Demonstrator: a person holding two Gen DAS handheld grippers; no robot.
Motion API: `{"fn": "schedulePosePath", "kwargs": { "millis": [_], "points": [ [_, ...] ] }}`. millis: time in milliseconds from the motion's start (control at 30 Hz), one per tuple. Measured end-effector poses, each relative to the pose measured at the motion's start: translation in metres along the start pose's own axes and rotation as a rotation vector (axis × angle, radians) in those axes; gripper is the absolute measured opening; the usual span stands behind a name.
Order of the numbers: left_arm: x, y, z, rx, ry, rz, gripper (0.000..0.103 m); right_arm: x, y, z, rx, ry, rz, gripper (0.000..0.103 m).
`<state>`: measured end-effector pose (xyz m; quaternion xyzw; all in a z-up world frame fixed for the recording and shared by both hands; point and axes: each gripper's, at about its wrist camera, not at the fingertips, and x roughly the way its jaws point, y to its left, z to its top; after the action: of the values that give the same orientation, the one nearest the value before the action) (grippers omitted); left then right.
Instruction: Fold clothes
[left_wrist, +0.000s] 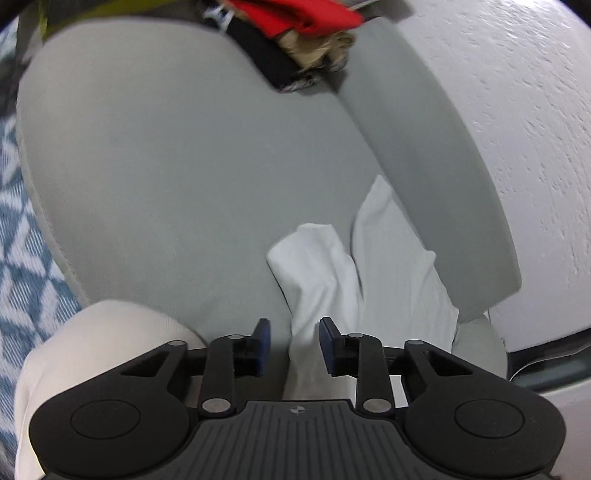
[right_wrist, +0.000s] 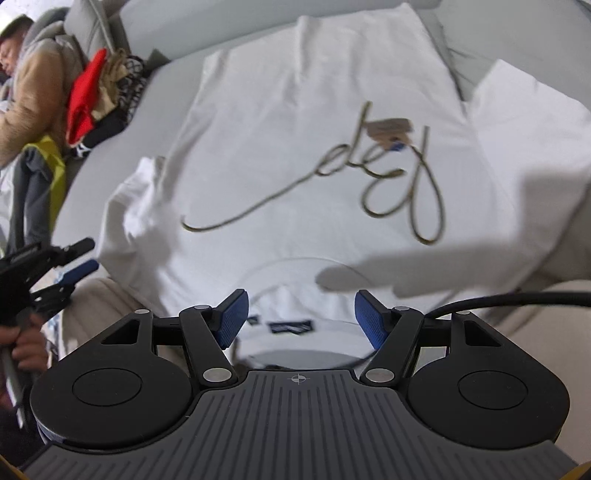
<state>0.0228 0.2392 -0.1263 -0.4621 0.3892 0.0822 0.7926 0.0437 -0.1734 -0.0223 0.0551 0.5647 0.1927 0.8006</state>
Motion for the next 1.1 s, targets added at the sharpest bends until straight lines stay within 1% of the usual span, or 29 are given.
{"fn": "schedulePosePath", "kwargs": {
  "millis": [33, 67, 133, 233, 267, 300, 333, 367, 433, 467, 500, 533, 567, 633, 667, 733, 767, 833, 900, 933, 967, 1000, 1033, 1067, 1100],
  "points": [
    [0.007, -0.004, 0.003, 0.017, 0.037, 0.002, 0.023, 0.000, 0.004, 0.001, -0.016, -0.002, -0.004, 0.070],
    [0.013, -0.008, 0.004, 0.028, 0.058, -0.006, 0.026, 0.000, 0.008, 0.000, -0.029, -0.003, -0.005, 0.070],
    [0.026, -0.017, 0.004, 0.046, 0.089, -0.004, 0.028, -0.001, 0.013, -0.002, -0.045, 0.005, 0.006, 0.070],
    [0.033, -0.023, 0.012, 0.057, 0.033, 0.031, 0.029, -0.001, 0.018, -0.004, -0.064, 0.009, -0.016, 0.070],
    [0.035, -0.026, 0.015, 0.069, 0.015, 0.038, 0.024, -0.002, 0.019, -0.005, -0.071, 0.010, -0.023, 0.069],
    [0.036, -0.030, 0.017, 0.092, 0.004, 0.040, 0.017, -0.003, 0.020, -0.005, -0.074, 0.010, -0.026, 0.070],
    [0.036, -0.036, 0.017, 0.129, -0.012, 0.047, 0.000, -0.003, 0.020, -0.006, -0.077, 0.011, -0.026, 0.070],
    [0.036, -0.049, 0.012, 0.202, -0.038, 0.063, 0.000, -0.004, 0.020, -0.007, -0.076, 0.013, -0.028, 0.070],
    [0.034, -0.084, -0.006, 0.401, -0.107, 0.102, 0.000, -0.003, 0.019, -0.008, -0.074, 0.017, -0.033, 0.070],
    [0.036, -0.103, -0.022, 0.512, -0.124, 0.107, 0.000, -0.003, 0.018, -0.008, -0.070, 0.020, -0.034, 0.070],
    [0.040, -0.120, -0.039, 0.615, -0.123, 0.101, 0.000, -0.002, 0.016, -0.008, -0.063, 0.022, -0.033, 0.070],
    [0.047, -0.135, -0.057, 0.712, -0.105, 0.103, 0.009, -0.001, 0.015, -0.008, -0.057, 0.025, -0.032, 0.070],
    [0.058, -0.148, -0.075, 0.799, -0.063, 0.115, 0.037, 0.000, 0.014, -0.008, -0.053, 0.028, -0.033, 0.070],
    [0.074, -0.161, -0.108, 0.933, 0.028, 0.144, 0.056, 0.002, 0.012, -0.008, -0.050, 0.032, -0.038, 0.070],
    [0.078, -0.162, -0.119, 0.966, 0.063, 0.151, 0.060, 0.002, 0.011, -0.008, -0.050, 0.033, -0.037, 0.070],
    [0.080, -0.157, -0.127, 0.961, 0.098, 0.141, 0.060, 0.000, 0.007, -0.008, -0.043, 0.032, -0.033, 0.070],
    [0.078, -0.154, -0.127, 0.940, 0.102, 0.130, 0.061, -0.001, 0.004, -0.008, -0.032, 0.030, -0.025, 0.070],
    [0.060, -0.136, -0.109, 0.820, 0.061, 0.080, 0.065, -0.003, -0.004, -0.008, -0.006, 0.027, -0.005, 0.070],
    [0.043, -0.115, -0.087, 0.672, 0.005, 0.033, 0.059, -0.004, -0.009, -0.009, 0.021, 0.028, 0.012, 0.070],
    [0.038, -0.106, -0.076, 0.614, -0.012, 0.022, 0.053, -0.004, -0.012, -0.009, 0.030, 0.029, 0.018, 0.070],
    [0.037, -0.102, -0.067, 0.580, -0.016, 0.015, 0.045, -0.004, -0.014, -0.009, 0.037, 0.028, 0.024, 0.070],
    [0.036, -0.098, -0.058, 0.545, -0.020, 0.008, 0.042, -0.004, -0.015, -0.009, 0.041, 0.024, 0.030, 0.070],
    [0.035, -0.093, -0.050, 0.511, -0.024, 0.001, 0.041, -0.003, -0.015, -0.009, 0.044, 0.023, 0.037, 0.070],
    [0.036, -0.093, -0.044, 0.504, -0.020, -0.011, 0.041, -0.003, -0.015, -0.009, 0.043, 0.024, 0.042, 0.070],
    [0.040, -0.099, -0.043, 0.535, -0.006, -0.030, 0.042, -0.002, -0.014, -0.008, 0.041, 0.025, 0.045, 0.070]
  ]
}}
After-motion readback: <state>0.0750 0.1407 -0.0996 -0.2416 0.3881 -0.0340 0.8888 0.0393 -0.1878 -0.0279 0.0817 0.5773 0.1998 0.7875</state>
